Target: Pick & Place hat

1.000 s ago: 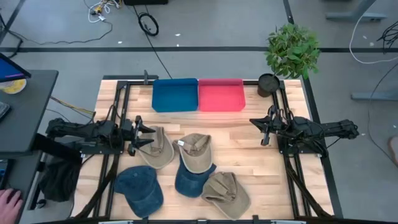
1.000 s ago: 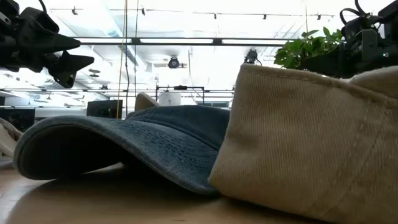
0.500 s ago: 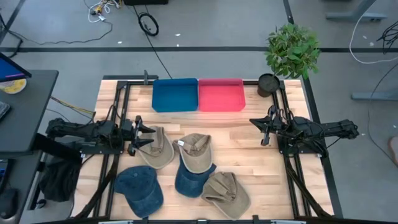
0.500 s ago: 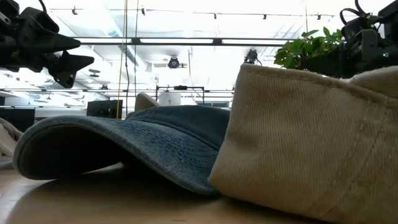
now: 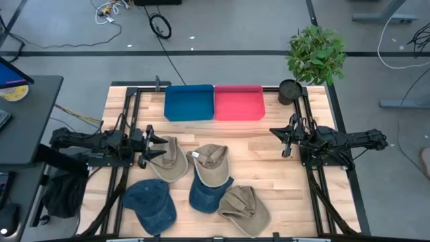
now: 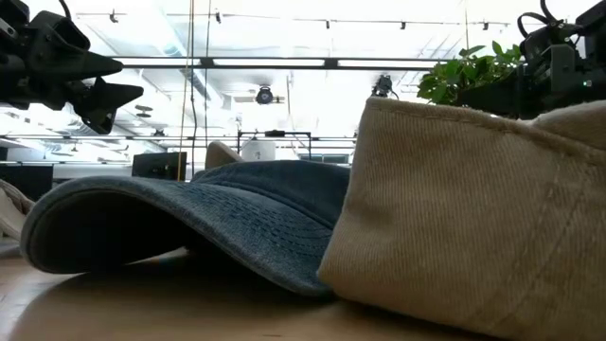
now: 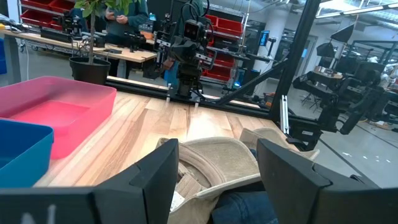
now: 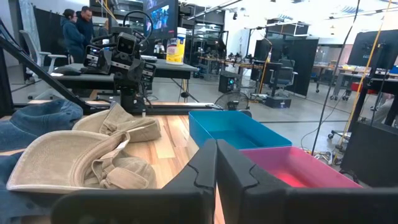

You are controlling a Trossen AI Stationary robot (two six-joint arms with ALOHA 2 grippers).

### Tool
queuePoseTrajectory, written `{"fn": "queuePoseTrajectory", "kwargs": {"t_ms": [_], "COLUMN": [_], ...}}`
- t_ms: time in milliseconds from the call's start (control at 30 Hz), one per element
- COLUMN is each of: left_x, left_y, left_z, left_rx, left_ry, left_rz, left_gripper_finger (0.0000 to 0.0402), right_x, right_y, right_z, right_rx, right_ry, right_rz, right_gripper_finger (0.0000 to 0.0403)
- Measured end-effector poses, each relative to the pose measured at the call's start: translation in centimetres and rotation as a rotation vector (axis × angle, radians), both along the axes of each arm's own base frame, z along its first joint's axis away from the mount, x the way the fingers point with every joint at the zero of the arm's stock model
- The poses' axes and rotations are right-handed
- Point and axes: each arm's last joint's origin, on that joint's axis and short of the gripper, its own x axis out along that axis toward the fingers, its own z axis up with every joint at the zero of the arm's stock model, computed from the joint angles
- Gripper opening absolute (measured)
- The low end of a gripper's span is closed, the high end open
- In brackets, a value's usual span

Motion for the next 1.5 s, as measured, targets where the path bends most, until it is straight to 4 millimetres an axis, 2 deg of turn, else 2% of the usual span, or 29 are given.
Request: {"fn": "queuePoseTrajectory", "kwargs": {"t_ms": [1200,1500], "left_x": [0.0,0.0], "left_y": [0.0,0.0], "left_z": [0.01,0.0], "left_rx": [0.001,0.001], "left_ry": [0.0,0.0], "left_rz": [0.0,0.0], "left_gripper_finger": [0.022,0.022], "right_x": [0.0,-0.04], "right_y": [0.0,0.0], "right_z": [0.01,0.46], "right_rx": [0.0,0.018], "right_ry": [-0.001,-0.051], "right_rz": [0.0,0.003], "right_gripper_finger": [0.0011,0.0011]}}
